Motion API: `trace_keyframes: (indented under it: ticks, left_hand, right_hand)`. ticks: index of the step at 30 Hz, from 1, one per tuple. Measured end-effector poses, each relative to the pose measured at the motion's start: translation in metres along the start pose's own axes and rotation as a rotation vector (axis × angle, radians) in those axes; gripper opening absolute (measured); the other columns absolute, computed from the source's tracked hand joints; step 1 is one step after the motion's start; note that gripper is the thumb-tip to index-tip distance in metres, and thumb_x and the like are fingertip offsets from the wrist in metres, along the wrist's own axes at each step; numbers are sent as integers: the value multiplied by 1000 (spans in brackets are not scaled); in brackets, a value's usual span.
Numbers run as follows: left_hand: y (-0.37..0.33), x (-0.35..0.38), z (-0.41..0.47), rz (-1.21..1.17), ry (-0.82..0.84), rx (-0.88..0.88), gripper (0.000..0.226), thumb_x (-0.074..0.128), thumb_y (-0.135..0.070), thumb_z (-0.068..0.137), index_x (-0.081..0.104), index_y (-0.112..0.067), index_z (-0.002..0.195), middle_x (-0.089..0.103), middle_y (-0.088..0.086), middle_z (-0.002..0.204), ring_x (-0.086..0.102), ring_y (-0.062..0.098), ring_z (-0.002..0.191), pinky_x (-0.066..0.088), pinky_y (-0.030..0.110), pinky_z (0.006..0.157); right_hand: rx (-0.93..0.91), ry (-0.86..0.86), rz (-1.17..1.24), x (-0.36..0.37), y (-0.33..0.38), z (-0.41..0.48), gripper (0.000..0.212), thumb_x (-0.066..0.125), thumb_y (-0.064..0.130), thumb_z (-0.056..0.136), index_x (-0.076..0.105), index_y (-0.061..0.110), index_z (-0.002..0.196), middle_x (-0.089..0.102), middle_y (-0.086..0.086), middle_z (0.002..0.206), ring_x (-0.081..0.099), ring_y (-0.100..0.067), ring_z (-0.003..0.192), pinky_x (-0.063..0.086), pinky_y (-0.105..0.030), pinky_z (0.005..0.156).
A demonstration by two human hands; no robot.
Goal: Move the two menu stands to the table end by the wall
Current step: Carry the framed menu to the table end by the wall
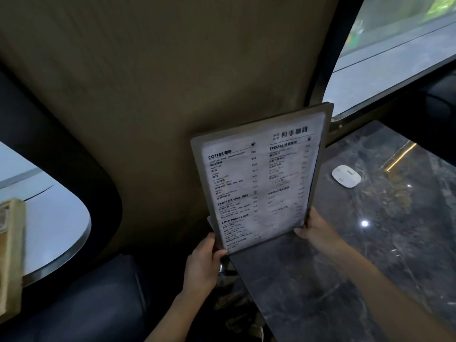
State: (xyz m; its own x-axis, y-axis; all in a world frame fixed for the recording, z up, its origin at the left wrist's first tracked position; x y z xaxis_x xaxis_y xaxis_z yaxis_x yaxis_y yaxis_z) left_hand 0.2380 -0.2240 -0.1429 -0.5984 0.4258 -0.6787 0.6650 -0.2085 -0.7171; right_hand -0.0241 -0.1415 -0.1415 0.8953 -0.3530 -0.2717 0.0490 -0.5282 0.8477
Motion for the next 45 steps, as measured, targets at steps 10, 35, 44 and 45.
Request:
trace_keyframes:
  ticks: [10, 35, 44, 45]
  left_hand:
    - [3, -3, 10, -35, -82, -34, 18, 65, -24, 81, 54, -26, 95, 67, -5, 97, 61, 9, 87, 52, 30, 74]
    - [-9, -8, 8, 98, -59, -174, 13, 59, -38, 83, 52, -27, 86, 56, -13, 75, 56, 9, 69, 45, 29, 60]
    - [-71, -1, -22, 204, -246, 294, 17, 56, -42, 81, 58, -26, 86, 63, -10, 76, 58, 3, 65, 43, 13, 57]
    - [-81, 7, -21, 183, -230, 327, 22, 60, -39, 80, 61, -22, 94, 66, -6, 86, 61, 9, 77, 46, 19, 64]
  right_hand:
    - [-55, 16, -90, 14, 34, 40, 52, 56, 1, 80, 31, 18, 123, 49, -3, 119, 46, -21, 110, 40, -35, 90]
    - [-130, -121, -485, 9, 31, 18, 63, 54, 40, 84, 25, 21, 137, 46, -11, 133, 49, -27, 113, 41, -41, 97]
    - [-139, -252, -743, -38, 3, -40, 73, 49, 42, 87, 10, 18, 143, 25, -12, 150, 38, -31, 128, 36, -41, 100]
    - [-126, -286, -769, -46, 0, -51, 72, 49, 41, 87, 10, 18, 143, 26, -12, 149, 39, -32, 127, 37, -42, 99]
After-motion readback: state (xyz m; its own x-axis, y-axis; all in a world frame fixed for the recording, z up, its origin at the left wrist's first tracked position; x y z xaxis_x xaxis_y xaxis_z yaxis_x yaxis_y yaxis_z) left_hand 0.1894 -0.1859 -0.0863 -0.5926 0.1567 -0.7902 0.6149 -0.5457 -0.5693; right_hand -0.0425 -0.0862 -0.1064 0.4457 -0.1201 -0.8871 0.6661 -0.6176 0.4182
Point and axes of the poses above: each hand's wrist, its own z-axis towards the middle knuckle, its own x-axis out of the palm, y = z × x, the point moved 1 cm from there along z, towards the middle knuckle
